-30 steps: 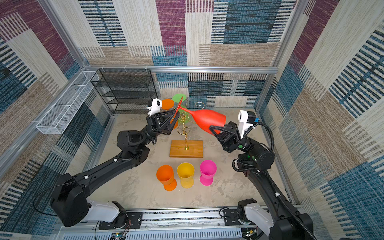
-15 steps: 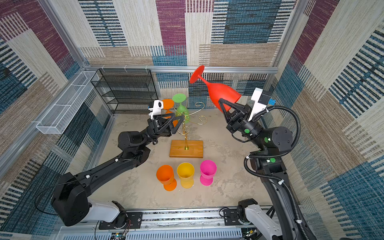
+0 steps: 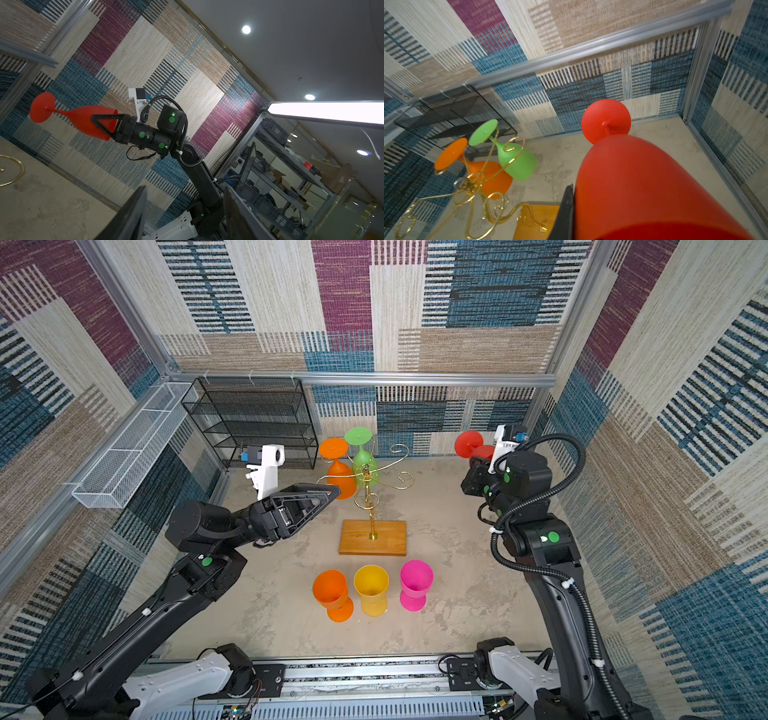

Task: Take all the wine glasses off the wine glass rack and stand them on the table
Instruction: 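Lower the red glass with the right gripper beside the pink glass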

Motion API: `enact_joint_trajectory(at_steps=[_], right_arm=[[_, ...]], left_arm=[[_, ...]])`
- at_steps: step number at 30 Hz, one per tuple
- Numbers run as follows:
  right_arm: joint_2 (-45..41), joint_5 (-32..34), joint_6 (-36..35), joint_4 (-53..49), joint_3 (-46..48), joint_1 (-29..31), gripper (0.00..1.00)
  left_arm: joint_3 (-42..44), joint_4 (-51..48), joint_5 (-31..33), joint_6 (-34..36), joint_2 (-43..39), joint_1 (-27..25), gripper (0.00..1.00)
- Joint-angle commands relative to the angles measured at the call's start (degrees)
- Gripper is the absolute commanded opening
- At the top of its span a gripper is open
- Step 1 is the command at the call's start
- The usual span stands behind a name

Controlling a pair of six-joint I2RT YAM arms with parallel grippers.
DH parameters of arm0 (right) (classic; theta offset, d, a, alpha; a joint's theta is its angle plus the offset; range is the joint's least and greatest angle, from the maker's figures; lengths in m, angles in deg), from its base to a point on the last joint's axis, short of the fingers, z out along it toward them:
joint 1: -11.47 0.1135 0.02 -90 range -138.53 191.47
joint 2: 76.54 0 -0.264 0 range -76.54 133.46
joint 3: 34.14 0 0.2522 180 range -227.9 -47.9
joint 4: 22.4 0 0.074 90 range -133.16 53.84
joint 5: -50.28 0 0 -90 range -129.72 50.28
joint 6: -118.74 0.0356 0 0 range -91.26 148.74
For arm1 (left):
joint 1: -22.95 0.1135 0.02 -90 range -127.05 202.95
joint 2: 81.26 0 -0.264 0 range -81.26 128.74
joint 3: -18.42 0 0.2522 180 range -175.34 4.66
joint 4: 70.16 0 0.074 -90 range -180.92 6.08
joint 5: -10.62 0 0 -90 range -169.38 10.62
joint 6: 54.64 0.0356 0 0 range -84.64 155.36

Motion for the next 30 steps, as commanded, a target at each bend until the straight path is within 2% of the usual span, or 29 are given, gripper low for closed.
enact_joint_trajectory(at_steps=[1,9,15,21,30], right_arm=[[1.88,-3.80,-2.57,-3.04,2.41,-0.51,0.00],[8.31,-10.06,-5.08,-7.13,7.68,-0.52,0.00],[9.69,-8.14,-6.13,-11.32,11.04,1.88,0.00],[11.99,-6.39,-4.53,-13.60,13.52,9.85,0.00],[12.60,-8.10,-4.74,-14.53,15.30,11.73,0.00]], left_arm=[[0.08,-11.16,1.74,9.21,-2.49,-0.01,0.61],[2.82,-14.13,3.35,10.70,-7.22,-0.01,0.61],[3.06,-14.73,3.56,11.35,-7.14,-0.03,0.61],[3.32,-11.90,2.16,9.71,-5.10,-0.01,0.61],[3.46,-12.65,2.04,9.58,-5.51,-0.01,0.61]])
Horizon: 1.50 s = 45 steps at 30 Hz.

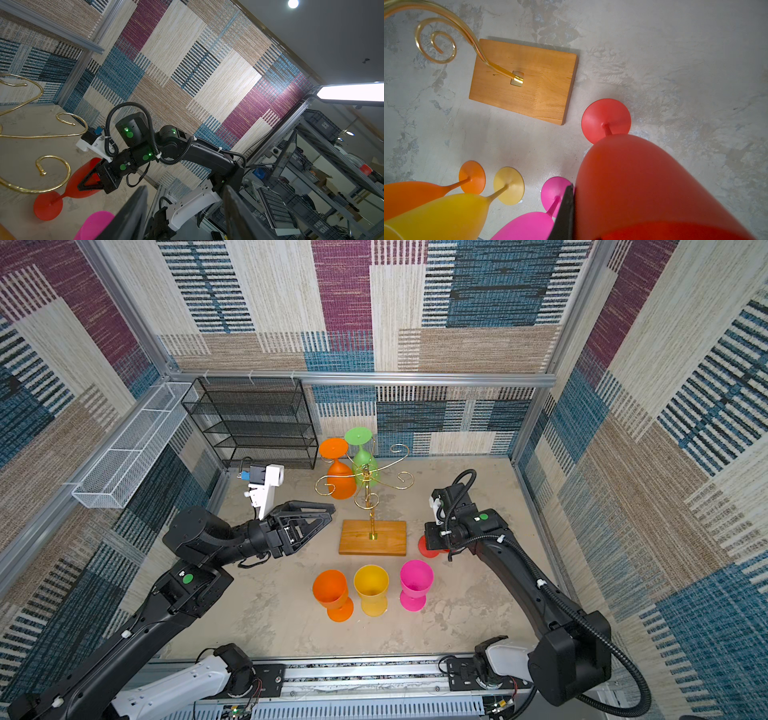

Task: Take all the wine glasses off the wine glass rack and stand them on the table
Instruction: 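Lower the red glass with the right gripper beside the pink glass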

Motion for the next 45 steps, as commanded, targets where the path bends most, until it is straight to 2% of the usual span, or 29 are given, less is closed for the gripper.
enact_joint_trajectory(at_steps=[1,21,24,34,45], right_arm=[[0.57,-0.57,0.10,-1.01,0.43,0.80,0.00],[5.88,0.14,0.10,-2.11,-2.50,4.63,0.00],[6.36,-0.08,0.11,-2.11,-2.97,4.88,0.10],[5.92,-0.20,0.24,-1.93,-4.00,5.17,0.28],[3.40,-1.10,0.32,-1.49,-5.19,5.17,0.39]], left_arm=[[0.07,1.58,-0.78,0.31,-0.44,0.01,0.61],[0.33,2.24,-2.41,0.44,0.47,0.03,0.61],[0.42,2.04,-2.43,0.57,0.36,0.04,0.61],[0.77,1.84,-2.40,0.82,0.25,0.01,0.61],[1.21,1.33,-1.76,0.84,-0.14,0.02,0.61]])
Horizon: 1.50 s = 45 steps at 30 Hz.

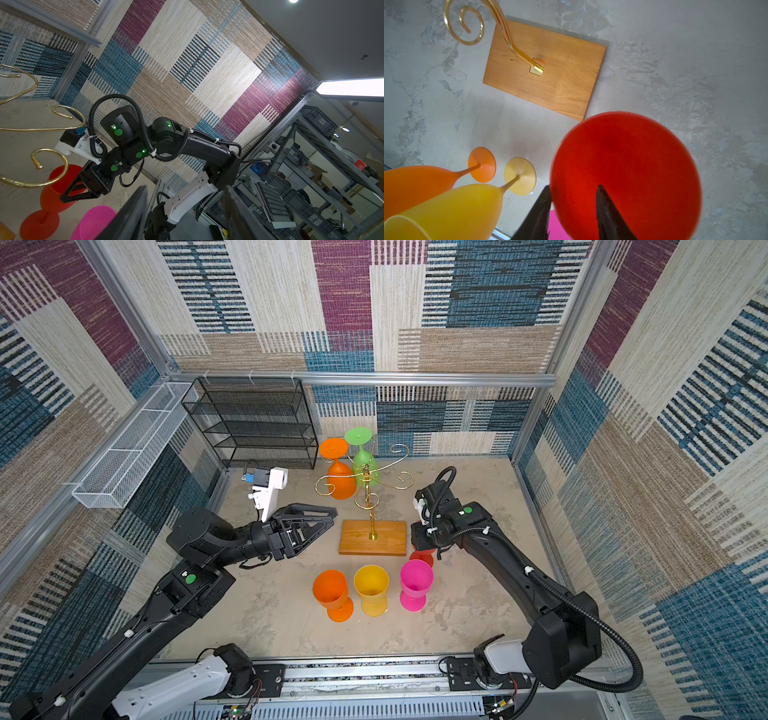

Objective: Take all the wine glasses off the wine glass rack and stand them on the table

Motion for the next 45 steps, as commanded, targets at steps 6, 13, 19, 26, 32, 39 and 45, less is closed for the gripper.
enact_joint_trajectory(at_steps=[6,13,19,26,32,39,45], right_arm=[[-3.38,-2.31,0.40,1.05,-0.90,0.01,0.42],[-9.08,-1.11,0.88,0.84,-2.15,-0.07,0.45],[-16.55,1.13,3.03,4.86,-0.65,-1.79,0.54],[-24.80,4.68,6.32,10.98,0.27,-5.30,0.60],[-30.43,12.89,7.41,13.94,2.01,-5.61,0.67],[-32.40,13.67,7.61,15.75,4.09,-5.61,0.69],[-32.71,13.54,7.60,17.08,5.03,-5.59,0.69]], left_arm=[[0.20,-0.13,1.14,1.08,-0.41,0.07,0.61],[-1.74,-10.01,11.10,4.59,-3.19,1.55,0.61],[-2.25,-6.00,6.70,-3.76,-2.78,9.60,0.61],[-0.39,4.81,0.24,-17.95,4.11,21.60,0.61],[-1.53,7.42,-1.36,-21.25,12.14,28.00,0.59],[-9.99,-4.01,0.29,-9.54,19.23,28.20,0.59],[-14.87,-6.73,0.86,-5.18,26.02,28.22,0.59]])
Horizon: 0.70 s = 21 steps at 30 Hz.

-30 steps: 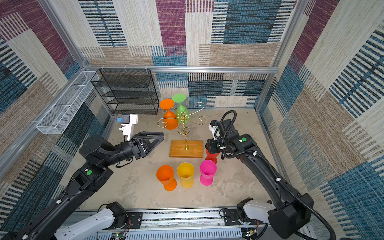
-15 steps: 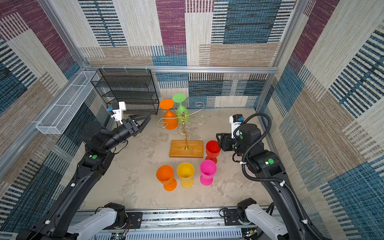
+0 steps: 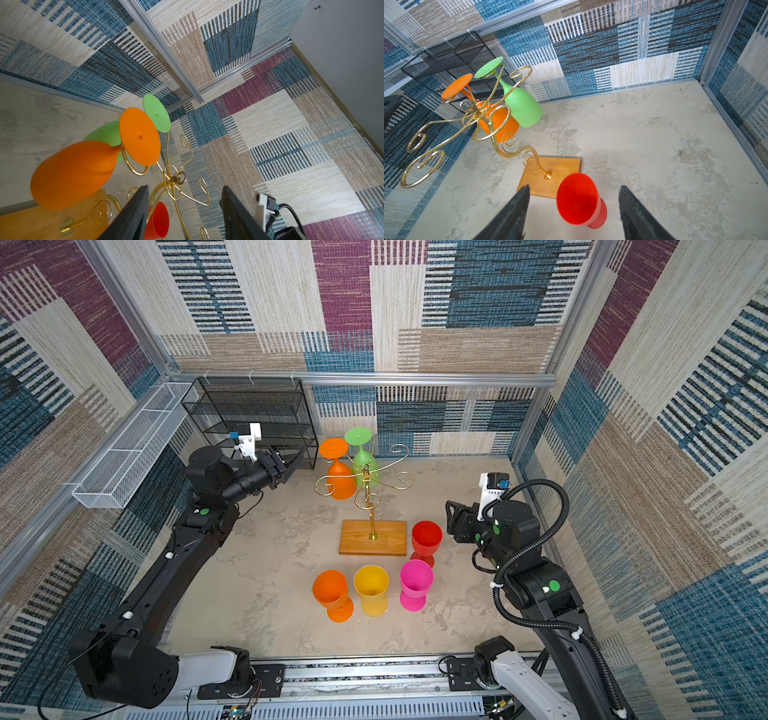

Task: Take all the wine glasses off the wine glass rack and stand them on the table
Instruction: 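Move the left gripper to the orange glass on the rack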

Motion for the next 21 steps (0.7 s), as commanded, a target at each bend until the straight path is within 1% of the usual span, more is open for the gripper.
enact_joint_trajectory(at_steps=[1,5,12,21], right_arm=[[-0.10,0.55,0.26,3.18,0.38,0.00,0.69],[-0.20,0.34,0.01,3.22,0.32,0.00,0.69],[-0.37,0.50,-0.39,3.19,0.61,0.02,0.69],[0.07,0.22,-1.10,3.69,1.18,-0.06,0.69]], left_arm=[[-1.98,-1.77,0.52,4.62,2.82,0.07,0.59],[-4.24,-2.64,0.73,6.52,6.75,0.07,0.59],[-6.77,2.37,-1.70,4.30,13.14,0.07,0.57],[-9.97,3.83,-2.59,3.78,16.52,0.07,0.52]])
